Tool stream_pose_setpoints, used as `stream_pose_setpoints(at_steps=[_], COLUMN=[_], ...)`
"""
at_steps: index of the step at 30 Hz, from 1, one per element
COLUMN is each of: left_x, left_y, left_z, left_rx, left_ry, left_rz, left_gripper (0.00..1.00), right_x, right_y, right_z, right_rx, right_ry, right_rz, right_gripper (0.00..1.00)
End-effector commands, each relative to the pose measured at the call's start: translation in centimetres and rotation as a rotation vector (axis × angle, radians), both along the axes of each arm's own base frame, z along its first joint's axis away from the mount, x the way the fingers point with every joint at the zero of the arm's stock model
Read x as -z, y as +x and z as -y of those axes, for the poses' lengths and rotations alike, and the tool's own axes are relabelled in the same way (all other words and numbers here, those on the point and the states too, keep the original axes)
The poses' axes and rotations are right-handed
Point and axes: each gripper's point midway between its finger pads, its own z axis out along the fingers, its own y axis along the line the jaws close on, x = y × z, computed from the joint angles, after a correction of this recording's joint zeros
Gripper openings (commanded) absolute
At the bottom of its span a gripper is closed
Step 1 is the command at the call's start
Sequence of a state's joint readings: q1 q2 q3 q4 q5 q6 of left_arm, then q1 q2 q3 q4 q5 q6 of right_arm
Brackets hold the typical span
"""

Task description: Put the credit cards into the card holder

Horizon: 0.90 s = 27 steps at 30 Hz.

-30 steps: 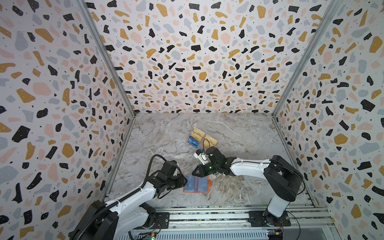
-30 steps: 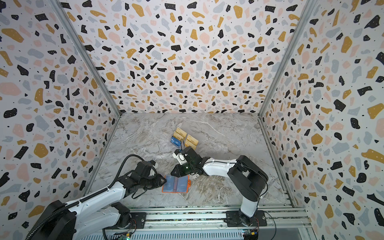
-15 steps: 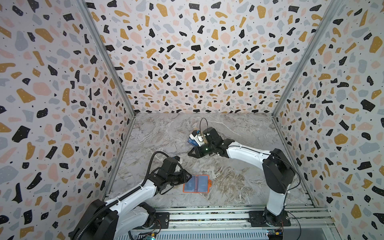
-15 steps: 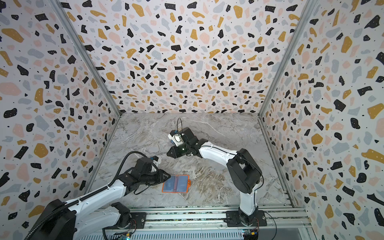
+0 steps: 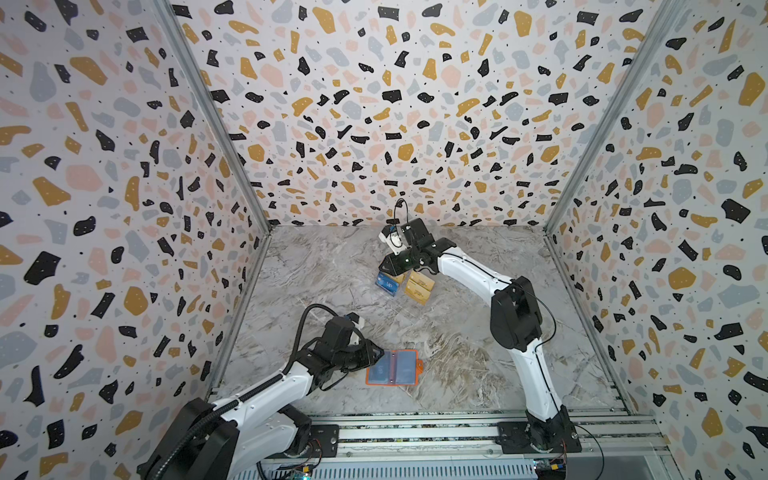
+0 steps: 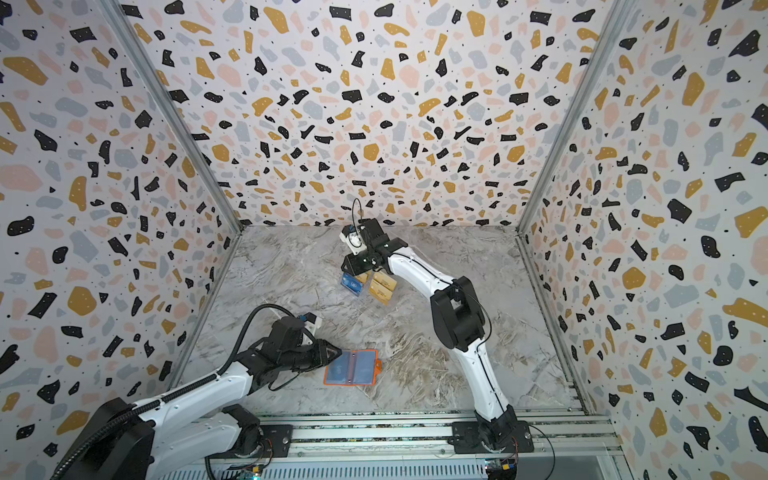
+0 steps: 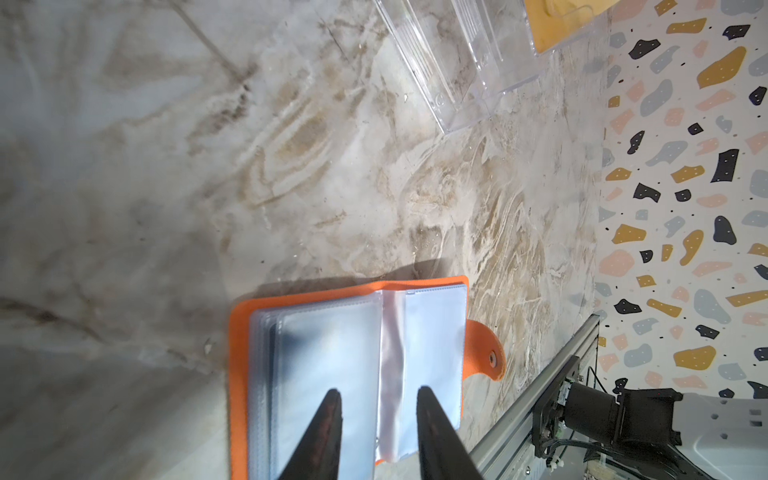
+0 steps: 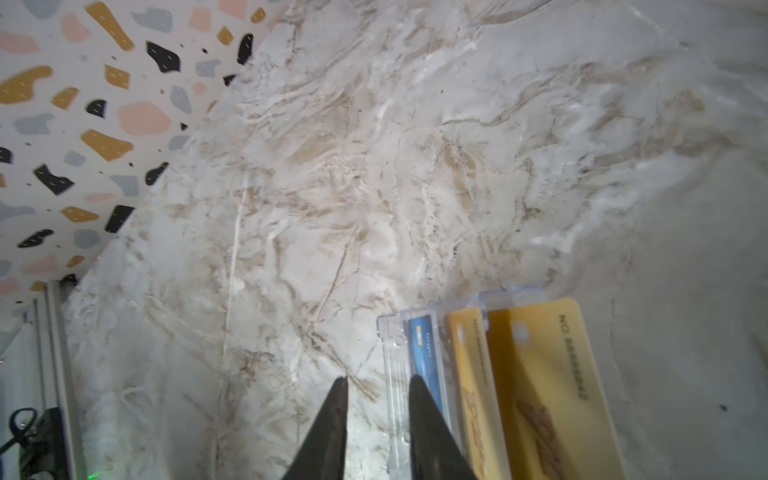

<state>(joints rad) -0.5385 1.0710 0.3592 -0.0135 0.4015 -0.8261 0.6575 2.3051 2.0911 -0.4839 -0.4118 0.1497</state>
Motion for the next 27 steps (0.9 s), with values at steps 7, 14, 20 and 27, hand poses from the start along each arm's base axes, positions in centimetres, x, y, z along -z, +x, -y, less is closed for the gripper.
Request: stream_pose_setpoints(at_steps=[7,14,20,27], left_x=[-0.1,-0.3,-0.3,0.0], left_y=[0.4,0.5,0.5,0.5], left_z=[0.1,0.2,0.1,-0.1], left_rx=[0.0,-0.002,-0.005,-0.01], left_ry=[-0.005,-0.009,-0.009,0.004], left_rz=[0.032,0.036,0.037,0.031], left_gripper=[0.35,0.35,0.35,0.35], right_x=[0.1,1.3,2.2,3.4], right_y=[-0.3,-0.3,-0.2,-0.9], right_z=[1.2,1.7,1.9,1.0], right_rx=[0.004,0.007,0.01,-0.018], right_ry=[-0.121,-0.156,-0.186,-0.199], right_rz=[0.008,-0.007,-0.003,-0.022], right_gripper=[0.31,0.32,0.35,0.35])
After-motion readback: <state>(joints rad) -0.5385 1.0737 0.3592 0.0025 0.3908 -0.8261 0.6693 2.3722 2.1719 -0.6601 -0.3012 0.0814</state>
